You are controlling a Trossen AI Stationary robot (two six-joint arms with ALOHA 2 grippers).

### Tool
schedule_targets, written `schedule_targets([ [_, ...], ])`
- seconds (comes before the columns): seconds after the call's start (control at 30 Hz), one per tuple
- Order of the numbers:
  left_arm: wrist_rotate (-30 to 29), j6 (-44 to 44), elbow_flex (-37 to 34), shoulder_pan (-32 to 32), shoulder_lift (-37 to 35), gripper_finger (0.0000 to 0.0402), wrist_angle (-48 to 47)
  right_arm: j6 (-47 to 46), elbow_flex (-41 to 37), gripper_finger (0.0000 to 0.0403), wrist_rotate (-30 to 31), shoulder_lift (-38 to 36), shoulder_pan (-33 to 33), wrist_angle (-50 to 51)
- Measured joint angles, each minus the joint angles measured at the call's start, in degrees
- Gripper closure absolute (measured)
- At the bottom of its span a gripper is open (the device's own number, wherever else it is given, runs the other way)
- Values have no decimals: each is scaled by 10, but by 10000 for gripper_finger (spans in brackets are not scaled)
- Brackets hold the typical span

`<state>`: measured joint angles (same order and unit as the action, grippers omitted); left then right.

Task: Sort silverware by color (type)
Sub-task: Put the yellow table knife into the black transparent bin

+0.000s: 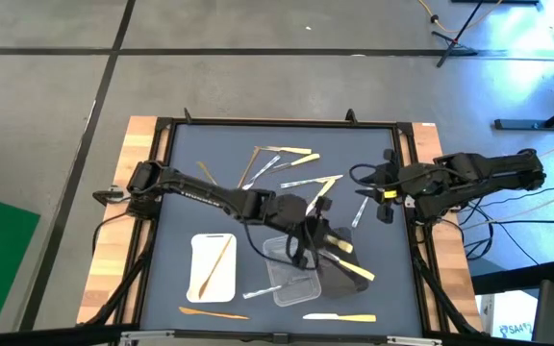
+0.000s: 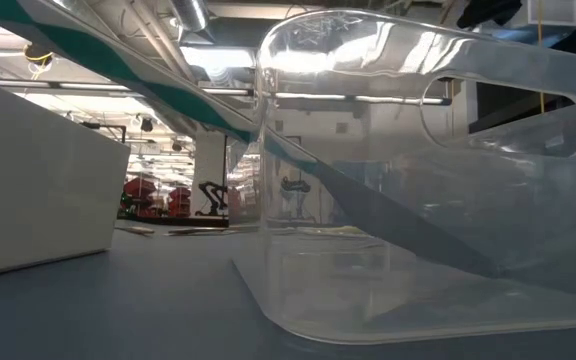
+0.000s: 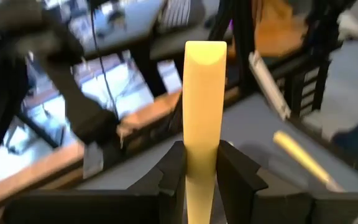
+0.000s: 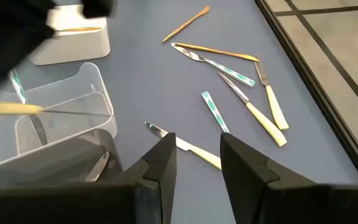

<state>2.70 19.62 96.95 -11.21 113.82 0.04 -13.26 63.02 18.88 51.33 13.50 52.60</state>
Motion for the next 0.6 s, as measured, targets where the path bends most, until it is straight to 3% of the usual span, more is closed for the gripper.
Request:
schedule_targets([
  [0.27, -1, 0, 0, -28, 29, 339, 80, 0, 0, 292, -5, 17, 0, 0],
  [0.6, -4, 0, 0, -24, 91, 337, 81, 0, 0, 292, -5, 32, 0, 0],
])
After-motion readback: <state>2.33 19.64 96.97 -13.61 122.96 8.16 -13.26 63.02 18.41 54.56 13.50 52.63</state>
